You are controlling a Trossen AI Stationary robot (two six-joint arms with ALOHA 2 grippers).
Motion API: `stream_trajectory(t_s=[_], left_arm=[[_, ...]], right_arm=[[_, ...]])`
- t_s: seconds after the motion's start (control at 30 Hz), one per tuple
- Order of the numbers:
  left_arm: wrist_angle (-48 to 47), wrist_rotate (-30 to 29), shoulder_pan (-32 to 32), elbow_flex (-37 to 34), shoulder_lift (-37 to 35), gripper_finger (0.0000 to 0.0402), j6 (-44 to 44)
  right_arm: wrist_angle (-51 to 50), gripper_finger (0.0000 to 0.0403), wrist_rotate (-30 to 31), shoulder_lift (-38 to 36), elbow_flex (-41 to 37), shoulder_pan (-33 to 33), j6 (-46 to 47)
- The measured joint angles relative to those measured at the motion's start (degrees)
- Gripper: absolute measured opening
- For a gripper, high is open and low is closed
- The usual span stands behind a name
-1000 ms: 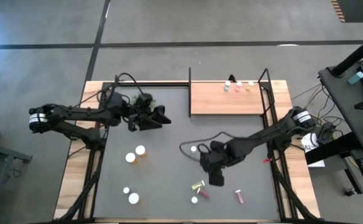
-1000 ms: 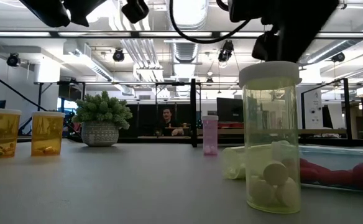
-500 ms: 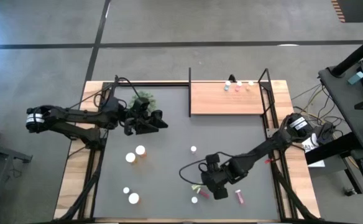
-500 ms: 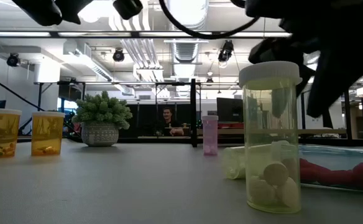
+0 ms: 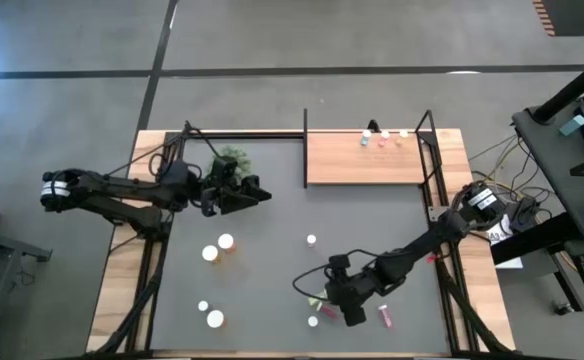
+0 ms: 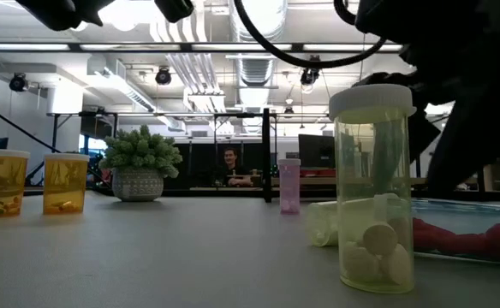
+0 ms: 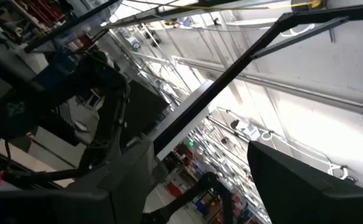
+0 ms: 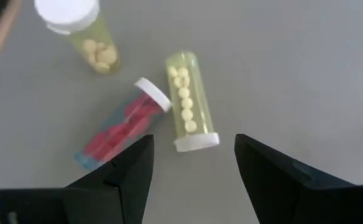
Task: Pick and place medicine bottles onto shelf by color
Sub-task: Put the top yellow pill bottle on the shelf aligned with the other yellow pill bottle
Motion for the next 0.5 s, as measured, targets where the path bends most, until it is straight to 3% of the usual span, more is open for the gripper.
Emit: stream_trajectory(t_s=[0.3,0.5], left_arm=[[0.00,-2.06,-1.23,0.00,0.02,0.0244,0.21],[0.00,-3.31,-1.21,0.00,0.02,0.0244,0.50]], right_arm=[[9.40,0.0215,0.13,0.02,-5.16,-0.19,-0.61],[14.16,0.0215,3.29,2.26,-6.11,-0.78,-0.06]])
